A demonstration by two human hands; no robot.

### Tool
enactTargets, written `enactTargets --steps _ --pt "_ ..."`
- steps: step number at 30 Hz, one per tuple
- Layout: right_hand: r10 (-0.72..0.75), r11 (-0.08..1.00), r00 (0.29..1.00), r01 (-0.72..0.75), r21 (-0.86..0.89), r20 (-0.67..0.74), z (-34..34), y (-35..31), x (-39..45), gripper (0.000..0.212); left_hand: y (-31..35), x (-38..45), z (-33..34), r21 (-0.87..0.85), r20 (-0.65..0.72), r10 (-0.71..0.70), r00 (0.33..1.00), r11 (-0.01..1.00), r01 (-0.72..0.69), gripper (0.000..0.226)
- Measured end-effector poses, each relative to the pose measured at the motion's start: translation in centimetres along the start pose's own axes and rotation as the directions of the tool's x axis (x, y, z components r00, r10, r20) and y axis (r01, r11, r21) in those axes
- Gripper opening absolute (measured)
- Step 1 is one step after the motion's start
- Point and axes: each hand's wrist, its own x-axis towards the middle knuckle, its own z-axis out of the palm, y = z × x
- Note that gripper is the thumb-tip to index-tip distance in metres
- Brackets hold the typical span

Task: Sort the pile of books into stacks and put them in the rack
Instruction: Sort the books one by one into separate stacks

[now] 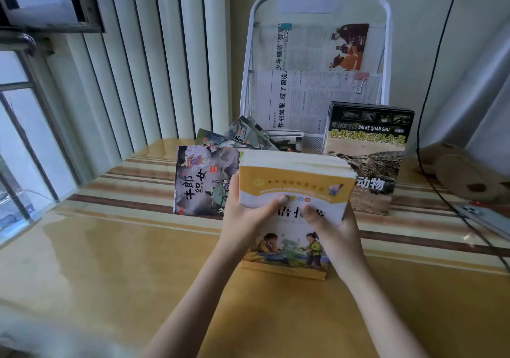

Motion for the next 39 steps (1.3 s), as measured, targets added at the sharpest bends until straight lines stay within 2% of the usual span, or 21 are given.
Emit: enactTargets --steps 3,5,6,9,11,15,17,19,23,26,29,32,35,37,39 --pt "0.057 0.997 0.998 -0.056 -0.048 0.019 1.0 -1.0 0.7 0.055 1.3 0.8 -0.8 0.125 -0.067 -0.045 0.997 0.991 0.053 0.067" --pt "0.131 0.989 0.990 -0.127 -0.069 0.058 2.6 -1.4 1.1 0.028 2.7 1.4 -2.4 0.205 -0.083 -0.137 0.987 0.967 0.151 0.053" --pt "0.185 0.981 0.981 -0.180 -0.065 0.067 3.8 -1.3 1.0 0.023 3.3 1.6 -3.5 0.240 -0.082 -0.216 0.973 0.943 0.230 0.046" --pt "0.361 0.932 0.928 -0.362 -0.008 0.093 7.9 -0.4 -0.2 0.035 4.2 1.3 -8.0 0.326 -0.095 -0.396 0.914 0.855 0.404 0.042" --pt "0.413 0.911 0.904 -0.412 -0.033 0.107 10.5 0.1 -1.6 0.036 4.0 0.2 -10.5 0.364 -0.143 -0.433 0.890 0.813 0.454 0.046" --pt "0.451 0.885 0.887 -0.430 -0.177 0.099 13.9 1.2 -2.8 0.038 2.8 -2.1 -13.3 0.462 -0.355 -0.446 0.821 0.680 0.569 0.048" --pt "0.458 0.866 0.885 -0.422 -0.270 0.086 14.9 1.7 -2.7 0.045 2.2 -1.9 -14.2 0.539 -0.433 -0.424 0.795 0.586 0.606 0.064" --pt "0.458 0.832 0.886 -0.397 -0.387 0.078 15.4 2.6 -2.4 0.060 1.4 -1.4 -14.8 0.600 -0.456 -0.450 0.768 0.483 0.638 0.074" --pt "0.508 0.726 0.855 -0.363 -0.584 0.100 15.5 3.6 -2.1 0.064 -0.4 -0.7 -15.0 0.704 -0.433 -0.518 0.738 0.317 0.635 0.062" --pt "0.434 0.739 0.888 -0.254 -0.624 0.152 15.4 3.5 -1.5 0.077 0.0 -0.5 -14.6 0.768 -0.483 -0.424 0.766 0.215 0.603 0.068" --pt "0.234 0.814 0.961 -0.112 -0.570 0.146 14.6 2.6 1.6 0.089 1.1 1.5 -14.5 0.761 -0.477 -0.323 0.817 0.313 0.568 0.084" --pt "0.013 0.811 0.999 -0.033 -0.585 -0.038 12.2 2.5 7.9 0.082 1.1 5.6 -15.1 0.717 -0.467 -0.332 0.820 0.400 0.570 0.081" --pt "-0.038 0.750 0.989 -0.066 -0.659 -0.142 9.0 3.0 13.7 0.068 -0.3 9.1 -15.5 0.678 -0.429 -0.392 0.814 0.456 0.577 0.066" --pt "-0.036 0.696 0.990 -0.073 -0.714 -0.136 7.7 4.1 16.0 0.059 -2.2 10.6 -15.6 0.641 -0.328 -0.494 0.805 0.509 0.574 0.063" --pt "-0.065 0.659 0.991 -0.048 -0.751 -0.120 7.2 5.1 17.0 0.053 -4.0 11.5 -15.5 0.650 -0.240 -0.510 0.826 0.548 0.527 0.049"
